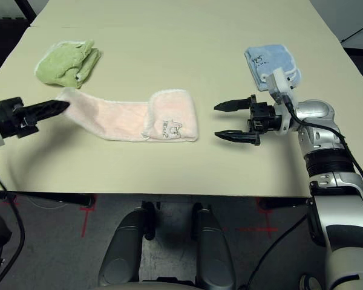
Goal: Fold the towel and set it aside.
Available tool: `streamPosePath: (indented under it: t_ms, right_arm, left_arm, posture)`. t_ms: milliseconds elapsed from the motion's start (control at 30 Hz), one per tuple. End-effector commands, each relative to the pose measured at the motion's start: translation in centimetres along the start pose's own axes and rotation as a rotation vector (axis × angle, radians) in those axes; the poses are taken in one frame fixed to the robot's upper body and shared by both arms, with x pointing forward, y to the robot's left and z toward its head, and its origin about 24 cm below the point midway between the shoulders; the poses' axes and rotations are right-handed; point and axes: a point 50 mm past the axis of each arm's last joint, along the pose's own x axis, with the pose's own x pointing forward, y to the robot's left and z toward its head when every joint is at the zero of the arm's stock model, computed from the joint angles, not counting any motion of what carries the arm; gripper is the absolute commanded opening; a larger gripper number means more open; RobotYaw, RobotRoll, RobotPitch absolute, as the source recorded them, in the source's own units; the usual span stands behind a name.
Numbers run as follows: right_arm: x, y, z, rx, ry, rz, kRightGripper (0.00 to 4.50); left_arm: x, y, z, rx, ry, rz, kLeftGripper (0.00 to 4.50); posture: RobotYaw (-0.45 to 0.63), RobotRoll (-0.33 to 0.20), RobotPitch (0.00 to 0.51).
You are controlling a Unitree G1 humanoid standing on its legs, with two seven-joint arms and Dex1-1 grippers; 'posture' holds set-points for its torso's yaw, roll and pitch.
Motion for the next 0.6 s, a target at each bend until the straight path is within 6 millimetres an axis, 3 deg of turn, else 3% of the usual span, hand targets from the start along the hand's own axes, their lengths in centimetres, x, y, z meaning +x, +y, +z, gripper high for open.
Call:
streamPosePath:
  t_ms: [33,200,400,600]
  right_arm:
    - [-0.1,-0.1,0.0,-0.009,0.017,0.002,4.50]
    - [-0.1,-0.4,0.1,-0.014,0.021,-0.004,4.50]
    - [-0.1,-0.6,0.0,-0.023,0.028,-0.011,4.50]
    - [-0.1,-0.6,0.1,-0.028,0.027,-0.013,4.50]
  left_arm:
    - [2.4,-2.0,-0.3,0.034,0.062,-0.135,0.04]
    - [5.0,-3.3,-0.7,0.026,0.115,-0.227,0.04]
    - [9.0,-4.5,-0.1,0.045,0.057,-0.198,0.04]
    - [11.4,-5.0,-0.7,0.042,0.080,-0.189,0.04]
  posture:
    - [0.01,0.000,0.236]
    - [0.01,0.000,0.234]
    - [0.00,0.000,0.235]
    - [0.00,0.000,0.237]
